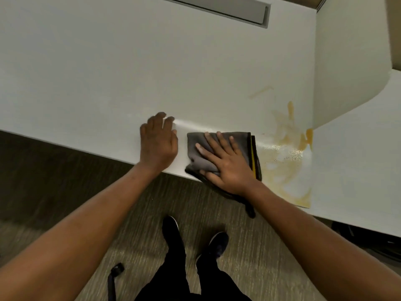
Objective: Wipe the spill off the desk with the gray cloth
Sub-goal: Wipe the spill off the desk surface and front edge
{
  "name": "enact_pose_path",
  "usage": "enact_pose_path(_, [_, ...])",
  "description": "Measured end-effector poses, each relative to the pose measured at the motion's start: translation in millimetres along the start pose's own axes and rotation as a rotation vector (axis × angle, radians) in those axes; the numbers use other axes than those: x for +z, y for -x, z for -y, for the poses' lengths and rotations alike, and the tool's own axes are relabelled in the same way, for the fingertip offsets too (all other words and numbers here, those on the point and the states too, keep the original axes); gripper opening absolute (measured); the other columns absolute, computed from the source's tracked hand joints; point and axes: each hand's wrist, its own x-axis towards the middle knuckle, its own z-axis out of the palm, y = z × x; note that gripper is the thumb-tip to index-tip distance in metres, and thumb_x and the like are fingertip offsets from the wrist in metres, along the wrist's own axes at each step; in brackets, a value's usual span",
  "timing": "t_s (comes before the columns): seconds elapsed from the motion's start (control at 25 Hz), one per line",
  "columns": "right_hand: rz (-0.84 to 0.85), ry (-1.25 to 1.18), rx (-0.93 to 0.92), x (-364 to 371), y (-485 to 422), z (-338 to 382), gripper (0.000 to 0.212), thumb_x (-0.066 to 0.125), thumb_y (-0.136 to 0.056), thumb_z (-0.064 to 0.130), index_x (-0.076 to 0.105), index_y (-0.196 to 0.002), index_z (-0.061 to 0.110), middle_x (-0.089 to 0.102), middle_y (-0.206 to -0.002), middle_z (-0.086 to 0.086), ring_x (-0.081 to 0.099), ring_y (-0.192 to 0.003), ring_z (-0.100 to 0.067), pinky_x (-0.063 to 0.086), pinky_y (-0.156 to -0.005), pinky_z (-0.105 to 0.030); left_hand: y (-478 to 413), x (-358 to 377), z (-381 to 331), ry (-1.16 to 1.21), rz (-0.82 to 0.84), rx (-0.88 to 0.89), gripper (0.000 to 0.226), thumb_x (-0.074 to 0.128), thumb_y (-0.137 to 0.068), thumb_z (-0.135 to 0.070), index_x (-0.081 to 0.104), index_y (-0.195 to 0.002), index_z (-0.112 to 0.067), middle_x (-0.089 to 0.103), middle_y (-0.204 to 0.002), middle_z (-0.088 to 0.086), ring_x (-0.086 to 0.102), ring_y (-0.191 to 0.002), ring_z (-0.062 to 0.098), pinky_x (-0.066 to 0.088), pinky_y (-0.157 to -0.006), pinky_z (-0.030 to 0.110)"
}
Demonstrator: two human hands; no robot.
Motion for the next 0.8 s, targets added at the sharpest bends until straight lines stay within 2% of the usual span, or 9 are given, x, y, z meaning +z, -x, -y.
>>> enact_pose_path(0.08, [0.05, 0.026, -0.04, -15, 4, -44, 0.069, 0.038, -0.098, 0.058, 0.026, -0.161, 0.032, 0.012, -0.172, -0.003, 0.003, -0.159, -0.03, 0.008, -0.126, -0.059, -1, 8, -12, -0.014, 0.039, -0.005, 0.04, 0.051, -0.097, -0.021, 0.055, -0.133, -0.005, 0.053, -0.139, 0.019, 0.051, -0.123, 0.039, 0.039, -0.096, 0.048])
enact_pose_path(0.12, [0.049, 0.022, 0.061, -21, 2, -60, 0.069, 0.037, -0.098, 0.058, 0.026, -0.161, 0.032, 0.013, -0.172, -0.003, 0.004, -0.159, -0.031, 0.01, -0.125, -0.061, -2, 11, -14, -0.03, 0.051, -0.017, 0.04, 0.051, -0.097, -0.02, 0.055, -0.133, -0.005, 0.053, -0.138, 0.019, 0.051, -0.123, 0.039, 0.039, -0.096, 0.048])
enact_pose_path(0.2, [-0.009, 0.015, 0.399, -23, -8, -66, 0.069, 0.037, -0.1, 0.06, 0.023, -0.161, 0.032, 0.01, -0.172, -0.005, 0.003, -0.159, -0.033, 0.006, -0.124, -0.061, -3, 16, -15, -0.067, 0.057, -0.028, 0.039, 0.049, -0.096, -0.02, 0.055, -0.131, -0.005, 0.053, -0.137, 0.019, 0.051, -0.122, 0.039, 0.038, -0.096, 0.048])
enact_pose_path(0.28, [-0.055, -0.027, 0.699, -12, -25, -34, 0.073, 0.034, -0.1, 0.063, 0.019, -0.163, 0.028, 0.005, -0.172, -0.01, -0.002, -0.158, -0.038, -0.001, -0.124, -0.062, -4, 19, -15, -0.083, 0.049, -0.029, 0.041, 0.047, -0.094, -0.021, 0.054, -0.131, -0.005, 0.052, -0.137, 0.019, 0.05, -0.121, 0.039, 0.038, -0.096, 0.049])
enact_pose_path(0.32, [-0.062, -0.05, 0.769, -7, -34, -14, 0.077, 0.031, -0.099, 0.065, 0.017, -0.163, 0.026, 0.003, -0.172, -0.014, -0.004, -0.157, -0.041, -0.004, -0.123, -0.064, -4, 20, -15, -0.085, 0.041, -0.031, 0.042, 0.046, -0.094, -0.021, 0.054, -0.132, -0.005, 0.052, -0.137, 0.02, 0.05, -0.121, 0.039, 0.039, -0.096, 0.05])
enact_pose_path(0.4, [-0.056, -0.081, 0.78, -1, -52, 13, 0.081, 0.027, -0.097, 0.067, 0.015, -0.164, 0.023, 0.0, -0.171, -0.019, -0.007, -0.155, -0.046, -0.005, -0.121, -0.068, -4, 23, -13, -0.092, 0.025, -0.026, 0.044, 0.045, -0.092, -0.021, 0.054, -0.132, -0.005, 0.052, -0.137, 0.02, 0.05, -0.121, 0.039, 0.04, -0.096, 0.05])
enact_pose_path(0.48, [-0.031, -0.097, 0.704, 0, -76, 10, 0.081, 0.026, -0.098, 0.068, 0.011, -0.164, 0.023, -0.003, -0.17, -0.021, -0.011, -0.154, -0.048, -0.006, -0.119, -0.069, -4, 25, -11, -0.099, 0.003, -0.017, 0.044, 0.046, -0.092, -0.021, 0.053, -0.133, -0.006, 0.052, -0.138, 0.02, 0.05, -0.122, 0.038, 0.039, -0.096, 0.05])
enact_pose_path(0.6, [-0.013, -0.114, 0.64, -7, -126, -21, 0.08, 0.03, -0.099, 0.066, 0.011, -0.164, 0.024, -0.004, -0.17, -0.02, -0.011, -0.154, -0.049, -0.007, -0.119, -0.07, -3, 29, -10, -0.103, -0.015, -0.024, 0.044, 0.046, -0.093, -0.021, 0.052, -0.134, -0.006, 0.051, -0.139, 0.019, 0.049, -0.123, 0.037, 0.038, -0.096, 0.049])
enact_pose_path(0.8, [0.005, -0.099, 0.673, -22, -183, -109, 0.076, 0.031, -0.099, 0.067, 0.016, -0.163, 0.031, 0.002, -0.171, -0.016, -0.004, -0.155, -0.049, -0.005, -0.119, -0.07, -4, 33, -6, -0.118, -0.03, -0.019, 0.045, 0.045, -0.094, -0.024, 0.053, -0.135, -0.008, 0.05, -0.141, 0.017, 0.047, -0.126, 0.036, 0.036, -0.096, 0.049])
